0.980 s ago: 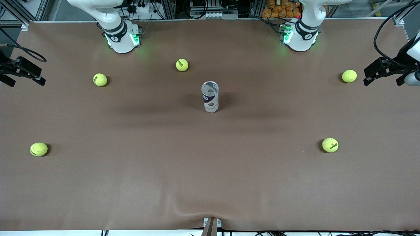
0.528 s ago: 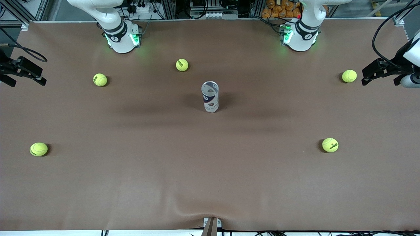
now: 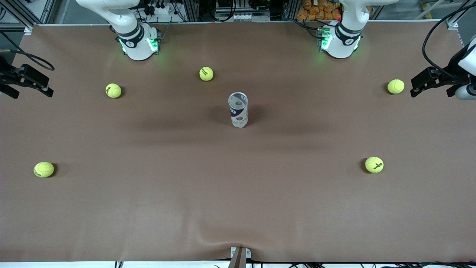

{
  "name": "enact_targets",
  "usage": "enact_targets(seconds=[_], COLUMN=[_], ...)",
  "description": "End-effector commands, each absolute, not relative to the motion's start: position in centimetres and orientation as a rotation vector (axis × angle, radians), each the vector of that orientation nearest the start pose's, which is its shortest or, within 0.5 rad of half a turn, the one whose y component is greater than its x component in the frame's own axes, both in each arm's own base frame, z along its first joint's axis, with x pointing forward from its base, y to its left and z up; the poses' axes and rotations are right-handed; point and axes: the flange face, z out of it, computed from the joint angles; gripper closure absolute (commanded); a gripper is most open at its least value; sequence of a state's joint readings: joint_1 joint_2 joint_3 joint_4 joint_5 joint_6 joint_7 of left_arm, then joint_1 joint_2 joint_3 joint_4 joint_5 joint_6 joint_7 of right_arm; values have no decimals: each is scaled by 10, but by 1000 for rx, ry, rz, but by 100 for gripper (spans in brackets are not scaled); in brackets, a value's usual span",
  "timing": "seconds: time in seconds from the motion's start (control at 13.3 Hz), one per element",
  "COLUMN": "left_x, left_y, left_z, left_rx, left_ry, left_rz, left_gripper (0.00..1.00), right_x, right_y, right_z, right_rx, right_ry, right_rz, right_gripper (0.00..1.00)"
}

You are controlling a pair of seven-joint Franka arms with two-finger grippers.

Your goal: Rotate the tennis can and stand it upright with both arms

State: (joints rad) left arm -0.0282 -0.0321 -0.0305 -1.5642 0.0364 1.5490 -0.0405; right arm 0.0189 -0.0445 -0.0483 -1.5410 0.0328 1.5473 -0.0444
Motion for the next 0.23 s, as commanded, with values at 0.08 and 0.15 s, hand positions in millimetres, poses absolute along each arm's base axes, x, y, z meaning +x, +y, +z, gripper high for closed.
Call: enact_targets(seconds=[0.08,0.15], left_x=[538,538], left_y=[-28,-27], left_z=[645,646], left_rx=[-3121,-3121], left_ry=[13,18], left_rz=[-6,-6], left_gripper=[0,0], right_x=[528,527], right_y=[-11,-11], right_z=[665,665], right_rx=[-3100,-3101], right_ry=[-13,-13], right_rz=[-68,-68], right_gripper=[0,0])
